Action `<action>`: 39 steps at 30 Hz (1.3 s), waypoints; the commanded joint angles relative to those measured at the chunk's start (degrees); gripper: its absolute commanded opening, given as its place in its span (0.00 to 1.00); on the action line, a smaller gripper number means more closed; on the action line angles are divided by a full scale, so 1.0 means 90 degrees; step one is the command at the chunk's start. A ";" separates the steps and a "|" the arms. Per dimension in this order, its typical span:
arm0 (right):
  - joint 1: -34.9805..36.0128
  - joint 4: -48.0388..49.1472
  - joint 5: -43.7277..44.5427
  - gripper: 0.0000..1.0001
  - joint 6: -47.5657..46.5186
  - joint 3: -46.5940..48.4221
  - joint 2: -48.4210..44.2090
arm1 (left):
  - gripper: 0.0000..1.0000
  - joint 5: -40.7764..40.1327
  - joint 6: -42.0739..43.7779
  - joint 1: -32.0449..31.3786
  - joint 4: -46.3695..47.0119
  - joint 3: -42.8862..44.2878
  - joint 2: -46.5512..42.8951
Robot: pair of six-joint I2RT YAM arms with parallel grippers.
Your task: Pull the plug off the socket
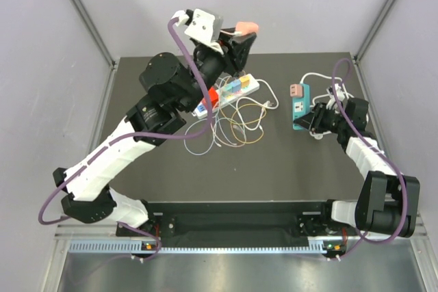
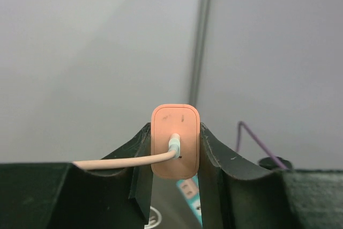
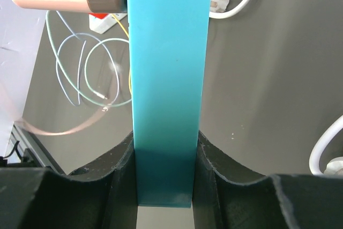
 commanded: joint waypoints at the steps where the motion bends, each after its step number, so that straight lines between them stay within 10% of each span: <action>1: -0.0061 0.0458 -0.0304 0.00 -0.0146 0.0085 -0.0159 | 0.00 -0.1432 0.1123 0.0069 0.0406 0.0225 -0.0290; 13: -0.0061 0.0478 -0.0412 0.00 -0.0194 0.0075 -0.0130 | 0.00 -0.1356 0.0197 0.2832 0.0485 0.0546 -0.0319; 30: -0.0070 0.0458 -0.0422 0.00 -0.0224 0.0094 -0.0051 | 0.00 -0.1834 0.1309 0.2862 0.1568 0.2304 0.0100; 39: -0.0070 0.0458 -0.0412 0.00 -0.0253 0.0095 -0.0012 | 0.00 -0.0985 -0.0025 0.2862 0.1442 0.3380 0.0247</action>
